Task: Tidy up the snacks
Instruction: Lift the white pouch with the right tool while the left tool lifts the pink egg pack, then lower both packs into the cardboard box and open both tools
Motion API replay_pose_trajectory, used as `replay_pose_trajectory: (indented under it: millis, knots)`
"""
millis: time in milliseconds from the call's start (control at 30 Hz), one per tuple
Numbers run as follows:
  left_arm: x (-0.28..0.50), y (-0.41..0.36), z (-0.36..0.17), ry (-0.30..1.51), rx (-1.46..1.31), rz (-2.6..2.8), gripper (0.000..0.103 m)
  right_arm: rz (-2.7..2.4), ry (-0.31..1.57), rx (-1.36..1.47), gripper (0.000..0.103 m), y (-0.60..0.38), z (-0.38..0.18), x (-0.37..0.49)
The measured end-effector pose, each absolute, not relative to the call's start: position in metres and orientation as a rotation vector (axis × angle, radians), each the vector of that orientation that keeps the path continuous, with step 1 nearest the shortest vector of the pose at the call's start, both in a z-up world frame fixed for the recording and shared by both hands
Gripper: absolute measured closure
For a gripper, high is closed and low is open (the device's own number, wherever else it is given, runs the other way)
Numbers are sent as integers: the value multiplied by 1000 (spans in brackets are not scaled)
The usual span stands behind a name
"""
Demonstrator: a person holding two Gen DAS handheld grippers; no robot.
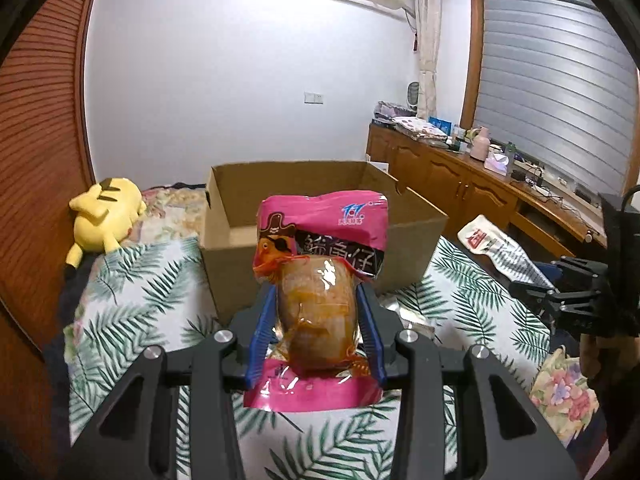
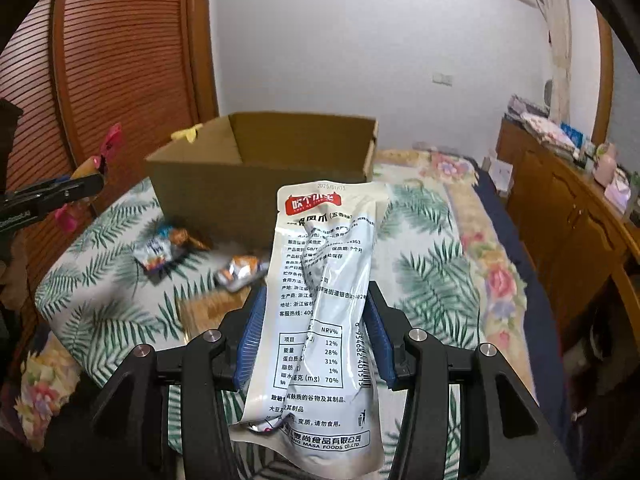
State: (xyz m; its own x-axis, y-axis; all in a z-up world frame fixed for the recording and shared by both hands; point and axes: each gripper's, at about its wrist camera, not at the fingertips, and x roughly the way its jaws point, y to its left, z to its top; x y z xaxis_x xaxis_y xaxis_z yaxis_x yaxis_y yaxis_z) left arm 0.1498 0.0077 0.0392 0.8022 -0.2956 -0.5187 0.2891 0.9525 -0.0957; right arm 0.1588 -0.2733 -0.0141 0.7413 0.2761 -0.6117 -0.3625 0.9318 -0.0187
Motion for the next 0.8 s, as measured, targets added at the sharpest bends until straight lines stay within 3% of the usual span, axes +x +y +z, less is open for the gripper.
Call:
replay_pose_trajectory:
  millis: [800]
  knots:
    - [266,1,43,582,17,-322,64,454,570,-234,54,-204,24,255]
